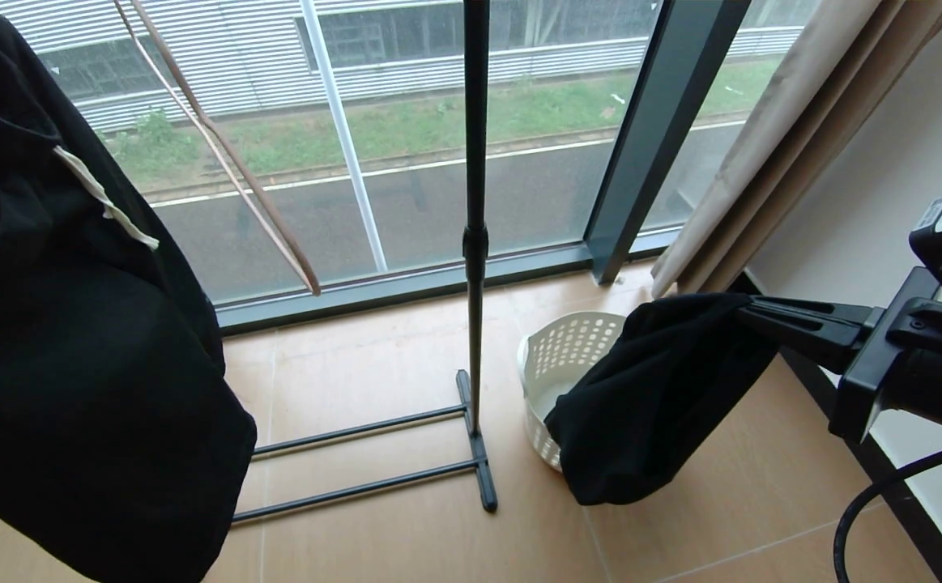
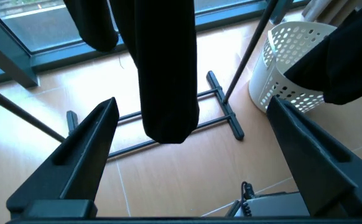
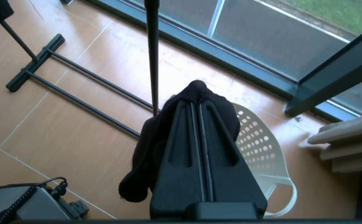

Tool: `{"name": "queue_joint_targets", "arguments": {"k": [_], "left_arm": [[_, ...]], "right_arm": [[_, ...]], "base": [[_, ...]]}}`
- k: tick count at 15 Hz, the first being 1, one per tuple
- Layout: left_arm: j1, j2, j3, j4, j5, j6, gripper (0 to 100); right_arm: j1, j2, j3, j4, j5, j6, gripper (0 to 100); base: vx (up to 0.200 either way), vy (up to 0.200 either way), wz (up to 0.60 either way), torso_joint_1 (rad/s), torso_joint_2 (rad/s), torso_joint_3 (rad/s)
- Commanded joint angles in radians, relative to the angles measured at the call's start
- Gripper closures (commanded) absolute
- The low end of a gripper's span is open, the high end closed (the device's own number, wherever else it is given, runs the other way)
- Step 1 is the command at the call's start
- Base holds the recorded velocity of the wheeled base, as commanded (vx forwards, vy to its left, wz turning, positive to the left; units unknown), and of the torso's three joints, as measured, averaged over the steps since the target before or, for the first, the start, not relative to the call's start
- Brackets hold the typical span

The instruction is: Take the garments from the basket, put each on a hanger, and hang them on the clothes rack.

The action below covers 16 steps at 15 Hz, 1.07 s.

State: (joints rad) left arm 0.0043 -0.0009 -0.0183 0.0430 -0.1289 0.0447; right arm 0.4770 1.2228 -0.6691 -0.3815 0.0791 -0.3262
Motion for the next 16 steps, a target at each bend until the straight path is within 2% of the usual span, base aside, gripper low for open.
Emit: {"name": "queue_joint_targets", "arguments": {"k": [1, 10, 16], "left_arm": [[0.0, 0.001, 0.0, 0.0, 0.0, 0.0, 0], [0.0, 0.001, 0.0, 0.0, 0.0, 0.001, 0], [0.0, 0.001, 0.0, 0.0, 0.0, 0.0, 0]], "right_arm": [[0.0, 0.003, 0.002, 0.0, 0.001, -0.001, 100], [0.0, 0.003, 0.003, 0.0, 0.001, -0.001, 100], [0.0, 0.003, 0.01, 0.0, 0.001, -0.001, 100]], "base": [[0.0, 0.0, 0.0, 0.207, -0.53, -0.119], [0.0, 0.0, 0.0, 0.242, -0.57, -0.128], [0.0, 0.0, 0.0, 0.183, -0.41, -0.031]]}}
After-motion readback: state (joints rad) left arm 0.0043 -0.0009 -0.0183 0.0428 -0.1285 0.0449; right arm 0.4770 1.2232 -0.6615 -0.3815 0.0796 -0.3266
